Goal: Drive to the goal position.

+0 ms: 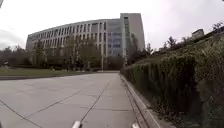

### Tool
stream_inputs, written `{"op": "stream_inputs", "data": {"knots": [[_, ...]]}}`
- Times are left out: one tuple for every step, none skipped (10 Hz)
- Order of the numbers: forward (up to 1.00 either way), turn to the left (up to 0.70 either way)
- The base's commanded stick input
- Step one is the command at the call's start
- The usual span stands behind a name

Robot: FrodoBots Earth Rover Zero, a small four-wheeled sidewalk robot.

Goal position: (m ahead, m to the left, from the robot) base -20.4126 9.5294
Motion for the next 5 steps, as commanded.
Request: {"op": "stream_inputs", "data": {"knots": [[0.07, 0.00], [0.07, 0.00], [0.07, 0.00], [0.07, 0.00], [0.07, 0.00]]}}
